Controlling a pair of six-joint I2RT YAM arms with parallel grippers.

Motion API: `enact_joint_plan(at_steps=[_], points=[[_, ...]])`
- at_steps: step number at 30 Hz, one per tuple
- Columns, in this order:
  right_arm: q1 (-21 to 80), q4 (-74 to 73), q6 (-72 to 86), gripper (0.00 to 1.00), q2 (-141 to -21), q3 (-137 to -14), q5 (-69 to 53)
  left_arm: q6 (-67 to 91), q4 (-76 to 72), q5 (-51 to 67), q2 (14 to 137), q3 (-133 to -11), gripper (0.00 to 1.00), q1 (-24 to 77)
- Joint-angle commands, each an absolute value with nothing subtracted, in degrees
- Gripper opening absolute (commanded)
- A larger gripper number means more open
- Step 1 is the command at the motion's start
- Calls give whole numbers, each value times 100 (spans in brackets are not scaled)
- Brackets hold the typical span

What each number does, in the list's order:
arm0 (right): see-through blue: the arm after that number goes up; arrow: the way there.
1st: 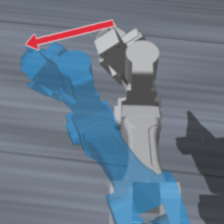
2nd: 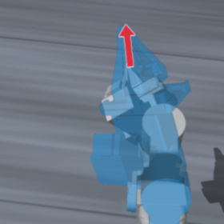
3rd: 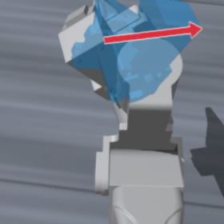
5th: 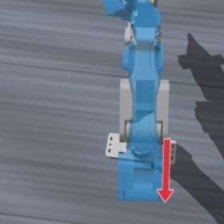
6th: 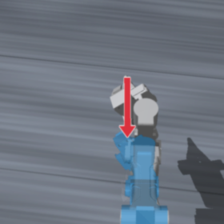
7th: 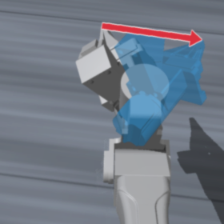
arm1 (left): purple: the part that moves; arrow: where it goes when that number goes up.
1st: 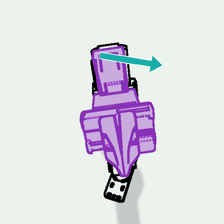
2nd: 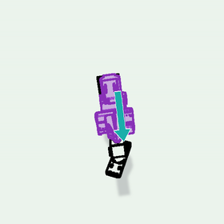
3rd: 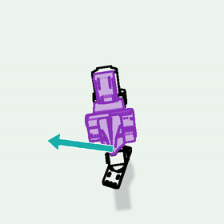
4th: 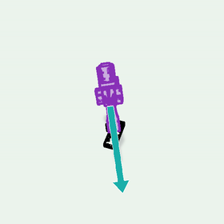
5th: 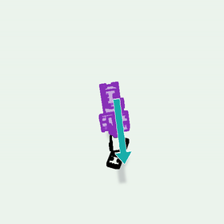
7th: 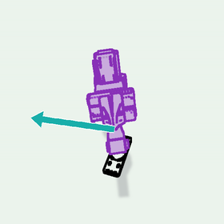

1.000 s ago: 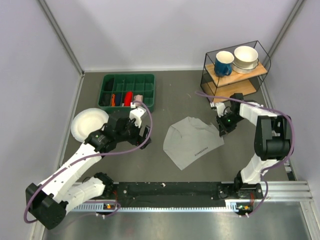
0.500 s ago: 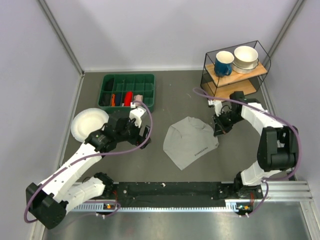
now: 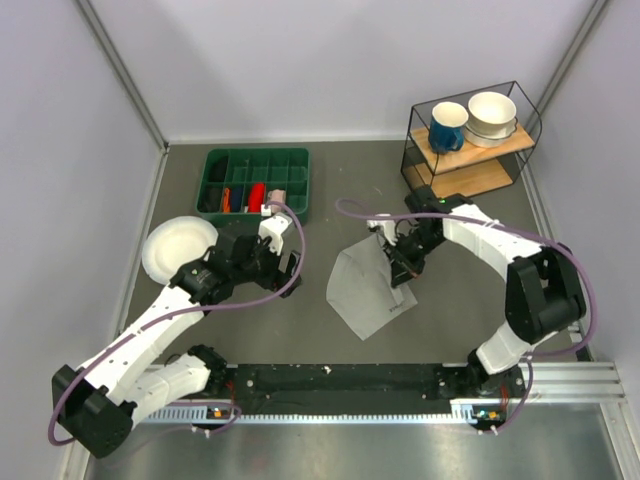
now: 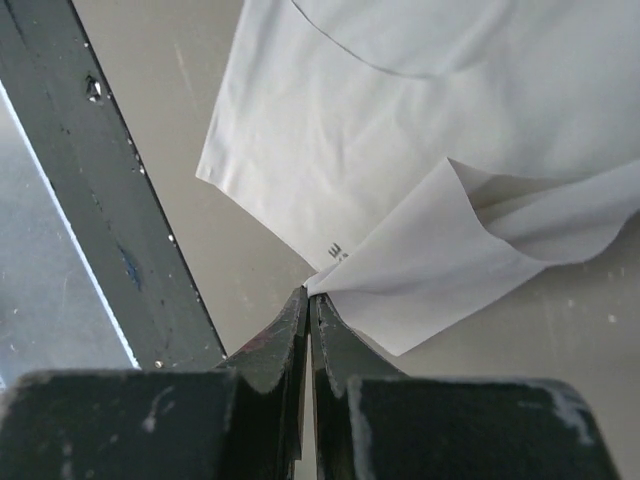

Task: Roll the underwear
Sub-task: Fold the underwear at the center of the board.

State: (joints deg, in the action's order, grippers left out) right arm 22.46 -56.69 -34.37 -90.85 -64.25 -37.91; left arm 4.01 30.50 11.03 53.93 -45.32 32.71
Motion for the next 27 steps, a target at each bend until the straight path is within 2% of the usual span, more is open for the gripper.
enact_joint_plan(at_steps=[1,8,27], points=[[2671,-5713,-3252,0,-9394,-6908,-3990,334,2900,1037,5370,-4518,89,3269],[3374,-5704,-3164,0,-9834,-7259,-3947,343,2918,984,5335,-4509,90,3270],[4341,-5704,-3067,0,-10459,-7567,-3771,325,2918,888,5300,-4500,89,3270]])
